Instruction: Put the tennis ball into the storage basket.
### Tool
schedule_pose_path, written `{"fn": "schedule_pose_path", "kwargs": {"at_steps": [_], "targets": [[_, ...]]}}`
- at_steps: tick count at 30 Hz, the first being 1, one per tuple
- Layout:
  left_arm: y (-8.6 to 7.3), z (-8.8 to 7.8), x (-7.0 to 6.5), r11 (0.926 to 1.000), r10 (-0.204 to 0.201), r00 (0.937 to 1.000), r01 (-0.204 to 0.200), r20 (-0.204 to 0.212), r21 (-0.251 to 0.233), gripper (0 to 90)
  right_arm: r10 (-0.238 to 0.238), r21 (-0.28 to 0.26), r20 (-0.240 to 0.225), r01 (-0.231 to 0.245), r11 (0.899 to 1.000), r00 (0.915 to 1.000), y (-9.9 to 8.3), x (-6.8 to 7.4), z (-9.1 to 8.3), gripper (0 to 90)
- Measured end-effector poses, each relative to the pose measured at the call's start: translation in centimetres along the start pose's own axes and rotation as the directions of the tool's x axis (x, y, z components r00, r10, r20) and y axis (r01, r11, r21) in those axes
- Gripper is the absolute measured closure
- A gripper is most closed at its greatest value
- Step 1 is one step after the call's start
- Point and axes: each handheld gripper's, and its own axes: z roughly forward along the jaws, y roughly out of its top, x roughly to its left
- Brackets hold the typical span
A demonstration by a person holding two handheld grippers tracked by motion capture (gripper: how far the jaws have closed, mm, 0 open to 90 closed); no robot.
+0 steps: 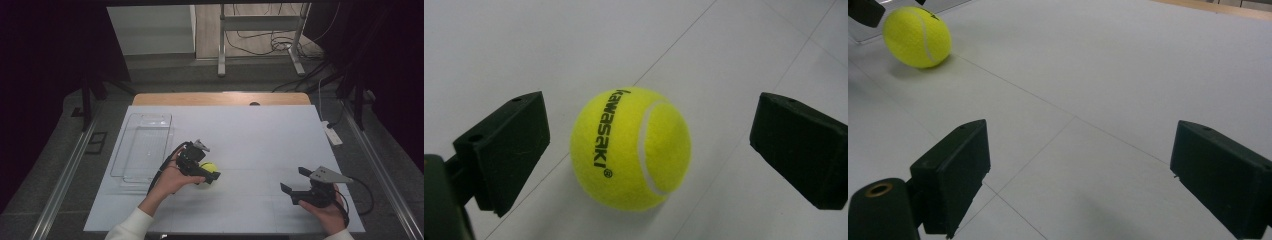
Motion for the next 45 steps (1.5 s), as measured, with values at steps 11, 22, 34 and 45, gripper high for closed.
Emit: {"fn": "schedule_pose_path", "kwargs": {"at_steps": [11,22,34,45], "targets": [[-0.2,1.3,0.4,0.9993,-0.017,0.9998,0.017,-0.011,0.034,4.1,-0.001,0.0,-0.001,0.001,1.0,1.0,0.0,0.0,0.0,9.7],[-0.4,1.9,0.6,0.998,-0.024,0.9996,0.025,-0.012,0.059,8.0,-0.002,0.0,-0.001,0.002,1.0,1.0,0.0,0.0,0.0,9.7],[-0.6,2.0,0.5,0.9974,-0.008,0.9995,0.01,-0.032,0.072,25.9,-0.002,0.0,-0.001,0.002,1.0,1.0,0.0,0.0,0.0,9.7],[-0.7,1.6,0.3,0.9986,0.009,0.9981,-0.006,-0.062,0.053,27.0,-0.001,-0.002,-0.001,0.001,1.0,1.0,0.0,-0.1,0.0,9.7]]}}
